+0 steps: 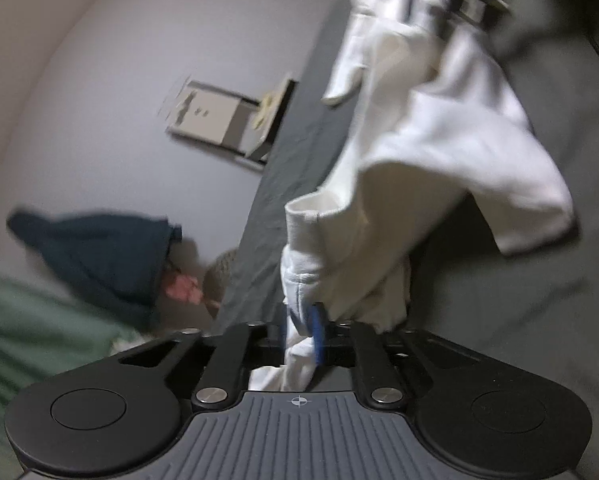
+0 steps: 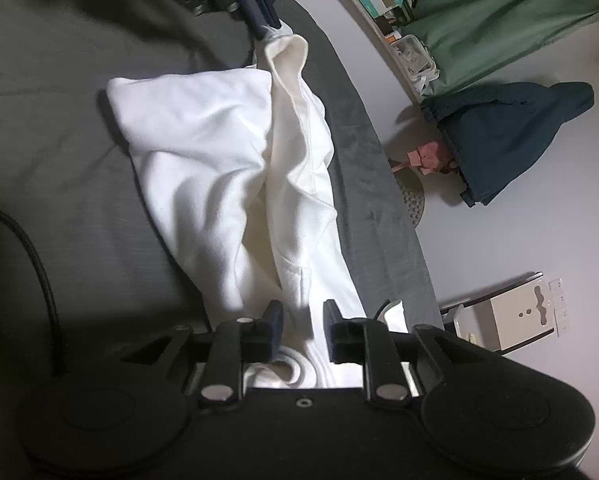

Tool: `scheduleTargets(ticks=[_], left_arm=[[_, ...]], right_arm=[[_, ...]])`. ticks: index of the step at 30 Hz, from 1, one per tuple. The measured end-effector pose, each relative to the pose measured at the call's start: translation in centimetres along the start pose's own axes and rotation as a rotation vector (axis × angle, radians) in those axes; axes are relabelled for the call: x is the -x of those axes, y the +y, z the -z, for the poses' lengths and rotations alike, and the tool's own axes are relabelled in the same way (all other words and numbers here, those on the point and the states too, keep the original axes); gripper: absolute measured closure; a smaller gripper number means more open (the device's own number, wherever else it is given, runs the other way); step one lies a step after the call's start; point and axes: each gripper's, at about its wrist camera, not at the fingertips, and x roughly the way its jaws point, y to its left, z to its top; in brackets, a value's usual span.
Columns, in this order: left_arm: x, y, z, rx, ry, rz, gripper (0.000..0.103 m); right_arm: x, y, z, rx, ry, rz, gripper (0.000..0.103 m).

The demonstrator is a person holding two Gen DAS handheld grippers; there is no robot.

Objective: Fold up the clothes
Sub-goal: 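Lift the shirt by the shoulders with both grippers and shake it out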

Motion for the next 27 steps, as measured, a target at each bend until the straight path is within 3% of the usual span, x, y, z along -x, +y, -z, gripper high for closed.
scheduleTargets(ticks=[3,8,15,16,17,19,23,24,27], left_arm=[[-0.5,-0.5,-0.4,-0.032,-0.005,0.002,0.083],[-1.6,-0.3,-1.2,-0.055,0.000,0.005,0.083],[-3.4,-0.3,-2.5,-0.088,0.014,0.001,0.083],[-2.8,-0.3,-2.5,-0.086,0.016,0.005,0.083],[-2.3,-0.3,-2.5,-0.081,0.017,0.010,0.083],[-2.3,0.2,-2.7,-0.022,0.013,0.036,0.083],[-2.2,1.1,-2.6,0.075,0.023,-0.003,0.085],[-2.2,1.4,-2.6,0.088,0.026,-0.024,0.096],[-1.9,2.5,-2.8,0.138,0.023,-0.086,0.098]], right_arm=[[0.4,0.3,-0.6,0.014,-0.002,0.010,0.079],[1.6,0.5,-0.5,0.009,-0.025,0.012,0.066],[0.4,-1.4,-0.8,-0.054,-0.015,-0.039,0.066],[0.3,-1.8,-0.9,-0.079,-0.014,-0.062,0.068],[0.2,-2.3,-1.0,-0.108,-0.011,-0.090,0.081],[-0.2,-3.1,-1.1,-0.162,0.006,-0.137,0.099],[0.5,-3.1,-0.6,-0.198,-0.006,-0.059,0.099],[0.7,-3.0,-0.5,-0.203,-0.011,-0.034,0.099],[1.7,-3.6,-0.3,-0.231,-0.042,0.096,0.100]])
